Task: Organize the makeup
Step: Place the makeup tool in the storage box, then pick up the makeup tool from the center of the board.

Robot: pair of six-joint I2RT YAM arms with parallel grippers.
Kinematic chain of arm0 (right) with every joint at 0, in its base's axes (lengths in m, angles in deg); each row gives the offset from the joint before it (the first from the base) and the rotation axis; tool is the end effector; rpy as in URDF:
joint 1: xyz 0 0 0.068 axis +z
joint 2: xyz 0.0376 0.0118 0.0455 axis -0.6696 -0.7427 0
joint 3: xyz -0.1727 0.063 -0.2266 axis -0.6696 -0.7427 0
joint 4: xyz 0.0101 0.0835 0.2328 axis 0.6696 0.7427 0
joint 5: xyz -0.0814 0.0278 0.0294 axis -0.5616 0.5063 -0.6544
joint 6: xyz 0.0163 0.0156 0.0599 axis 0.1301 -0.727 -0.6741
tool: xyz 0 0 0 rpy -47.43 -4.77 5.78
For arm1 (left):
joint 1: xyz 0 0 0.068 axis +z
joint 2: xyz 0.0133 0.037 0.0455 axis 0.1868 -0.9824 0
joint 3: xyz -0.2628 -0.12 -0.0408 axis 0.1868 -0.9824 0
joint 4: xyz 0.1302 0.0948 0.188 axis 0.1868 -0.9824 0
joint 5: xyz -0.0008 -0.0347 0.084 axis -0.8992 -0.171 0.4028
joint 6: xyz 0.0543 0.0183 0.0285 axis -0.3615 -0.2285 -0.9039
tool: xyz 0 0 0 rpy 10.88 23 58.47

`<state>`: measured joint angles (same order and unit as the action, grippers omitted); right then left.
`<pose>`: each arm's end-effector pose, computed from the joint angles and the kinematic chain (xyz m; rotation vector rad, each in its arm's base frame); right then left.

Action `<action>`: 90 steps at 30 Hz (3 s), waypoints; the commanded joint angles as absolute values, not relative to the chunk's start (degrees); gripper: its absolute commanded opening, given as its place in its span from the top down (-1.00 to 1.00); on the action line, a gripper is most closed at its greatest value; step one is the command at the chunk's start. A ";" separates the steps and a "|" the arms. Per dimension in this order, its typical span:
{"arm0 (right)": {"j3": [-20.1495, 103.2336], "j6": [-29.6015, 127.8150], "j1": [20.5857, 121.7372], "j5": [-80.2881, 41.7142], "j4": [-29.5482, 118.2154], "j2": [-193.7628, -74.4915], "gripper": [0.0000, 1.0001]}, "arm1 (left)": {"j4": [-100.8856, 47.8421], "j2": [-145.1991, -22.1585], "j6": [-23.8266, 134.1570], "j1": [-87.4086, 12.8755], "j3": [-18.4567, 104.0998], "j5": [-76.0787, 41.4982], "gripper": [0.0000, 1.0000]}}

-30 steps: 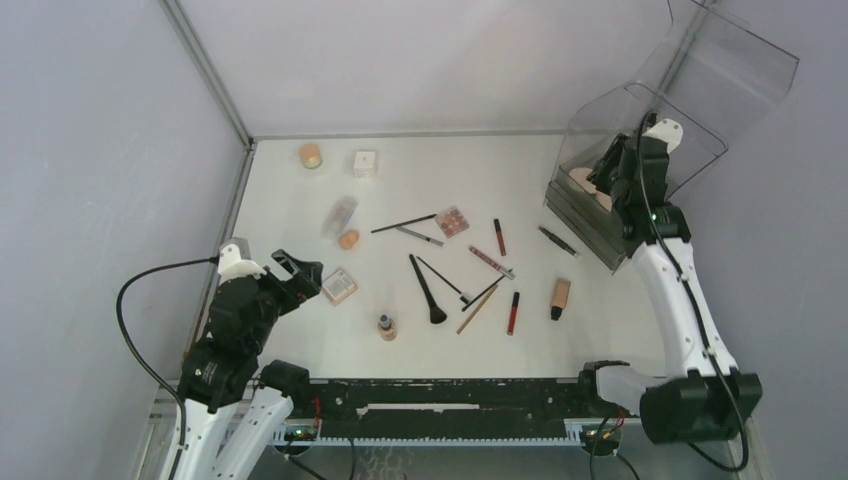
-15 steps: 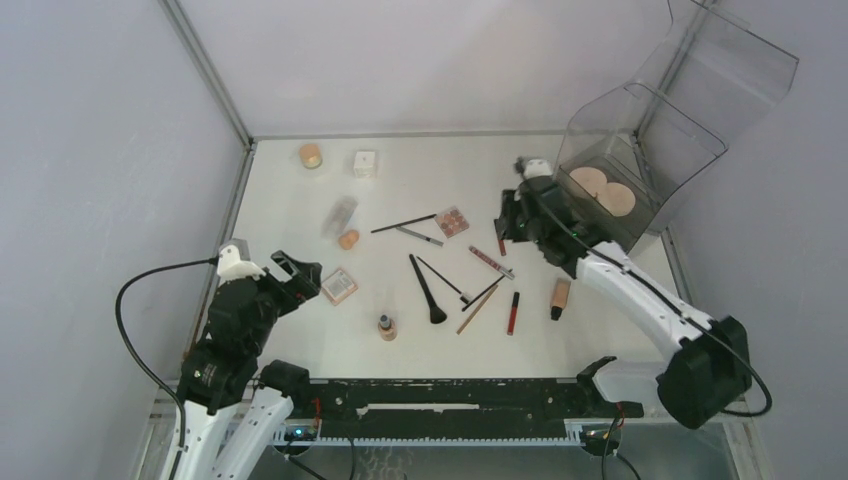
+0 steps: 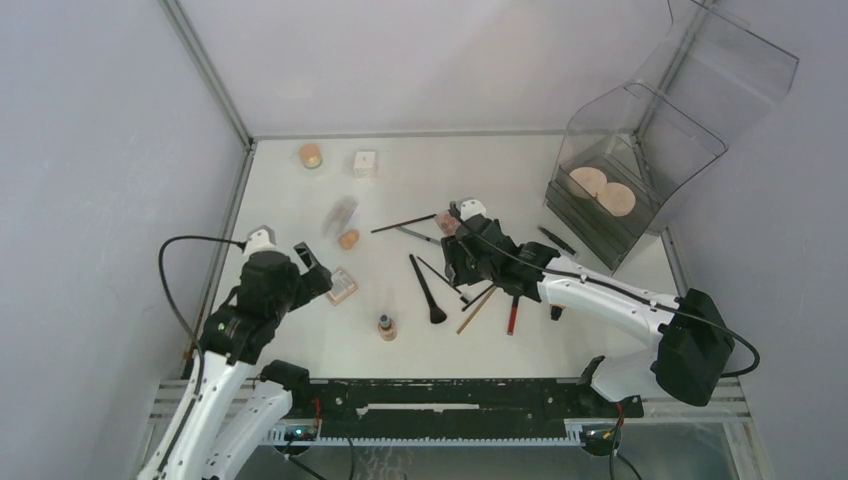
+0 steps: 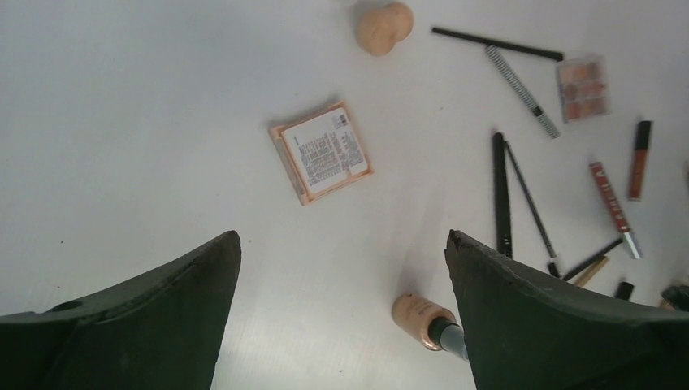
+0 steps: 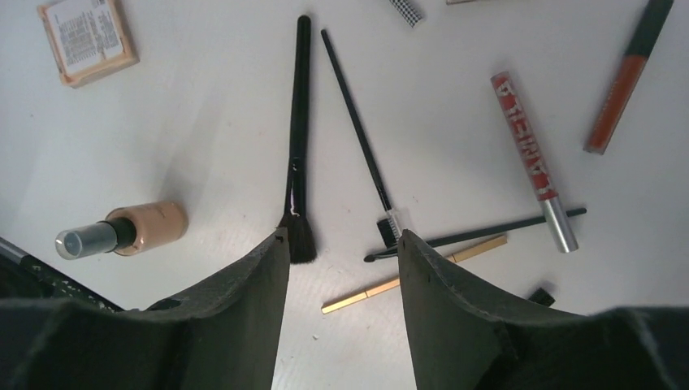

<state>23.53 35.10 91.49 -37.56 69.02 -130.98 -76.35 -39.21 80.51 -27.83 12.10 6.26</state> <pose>0.1911 0.2093 0.2795 -0.5010 2.3282 0.3779 0.0890 -0.0136 0.2866 -0.5234 2.1401 -0.2324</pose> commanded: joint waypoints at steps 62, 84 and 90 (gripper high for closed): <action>18.03 24.28 83.17 -52.71 79.26 -116.75 -0.29 | -69.72 -114.82 53.16 -27.73 51.41 4.10 -0.32; 18.77 26.39 83.17 -44.85 79.03 -112.29 0.15 | -72.27 -106.41 56.41 -28.35 50.32 -4.99 0.98; 18.82 29.72 84.88 -28.33 70.64 -107.13 0.17 | -66.94 -86.79 57.86 -30.20 42.66 -33.10 0.94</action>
<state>16.01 27.43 83.55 -38.76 78.46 -110.45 -71.17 -100.91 55.64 -28.46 46.81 -11.40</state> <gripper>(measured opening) 0.413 0.030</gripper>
